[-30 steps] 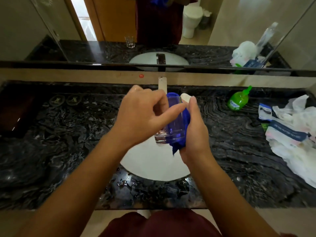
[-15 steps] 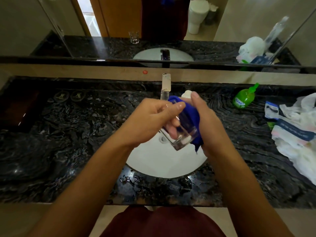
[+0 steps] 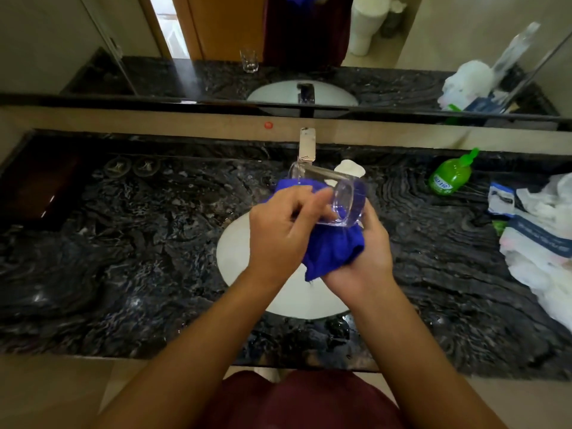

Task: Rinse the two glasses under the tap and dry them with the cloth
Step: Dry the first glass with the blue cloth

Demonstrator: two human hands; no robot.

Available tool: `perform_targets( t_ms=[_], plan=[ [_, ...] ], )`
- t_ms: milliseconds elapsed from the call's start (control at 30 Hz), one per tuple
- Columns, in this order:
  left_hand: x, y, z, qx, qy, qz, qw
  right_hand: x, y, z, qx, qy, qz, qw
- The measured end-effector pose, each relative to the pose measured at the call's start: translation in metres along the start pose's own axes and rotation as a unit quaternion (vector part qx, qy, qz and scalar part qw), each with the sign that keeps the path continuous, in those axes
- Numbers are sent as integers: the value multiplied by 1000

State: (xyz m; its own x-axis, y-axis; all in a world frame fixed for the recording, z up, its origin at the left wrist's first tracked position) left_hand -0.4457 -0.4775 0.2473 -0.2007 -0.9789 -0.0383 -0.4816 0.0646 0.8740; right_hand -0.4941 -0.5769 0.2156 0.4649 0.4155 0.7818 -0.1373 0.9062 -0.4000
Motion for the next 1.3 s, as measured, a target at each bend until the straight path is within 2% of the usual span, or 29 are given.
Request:
perform_targets(
  t_ms=[67,200,300,400,500,567,633,700,833,900,1000,1100,1200,1300],
  plan=[
    [-5,-2,2,79,-5,-81,994,-5,1,2,-1,13,41,999],
    [-16,-7,3,89,5,-149,985,-18,1,9,-36,63,150,986],
    [-24,-12,1,-5,27,-131,991,-26,-4,18,-133,95,227,960],
    [-33,-14,-4,-109,79,-47,990,-19,-11,27,-254,92,316,909],
    [-27,-13,-6,-152,57,-25,986,-2,-10,32,-331,59,433,836],
    [-21,-13,-5,-198,42,1,979,6,-6,30,-354,31,475,805],
    [-19,-14,-4,-256,35,70,964,11,-3,25,-357,11,465,810],
    [-19,-14,-1,-301,22,134,944,11,-5,18,-344,9,437,831],
    [-21,-14,2,-333,35,229,914,6,-4,8,-318,50,398,859],
    [-22,-15,2,-358,57,290,886,2,6,2,-270,63,378,883],
    [-23,-17,1,-364,70,356,858,-2,26,-3,-241,55,413,877],
    [-34,-20,-1,-348,90,366,858,-10,33,-6,-234,64,421,874],
    [-57,-24,-2,-356,94,362,856,-23,24,-11,-179,88,406,892],
    [-84,-21,-5,-330,61,301,893,-31,11,-14,-143,106,365,914]
  ],
)
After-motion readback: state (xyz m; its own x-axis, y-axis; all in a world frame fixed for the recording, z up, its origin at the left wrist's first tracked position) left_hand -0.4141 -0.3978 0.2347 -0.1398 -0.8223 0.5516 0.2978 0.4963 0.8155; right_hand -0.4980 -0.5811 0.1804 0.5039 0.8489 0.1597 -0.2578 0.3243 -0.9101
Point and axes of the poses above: each hand's wrist, its own z-axis away from the middle knuckle, its own x-axis out of the palm, y = z × x, the point moved 4 cm from there along -z, towards the middle knuckle, and after that the axes turned 4 degrees about z, right-handed, at the moved point
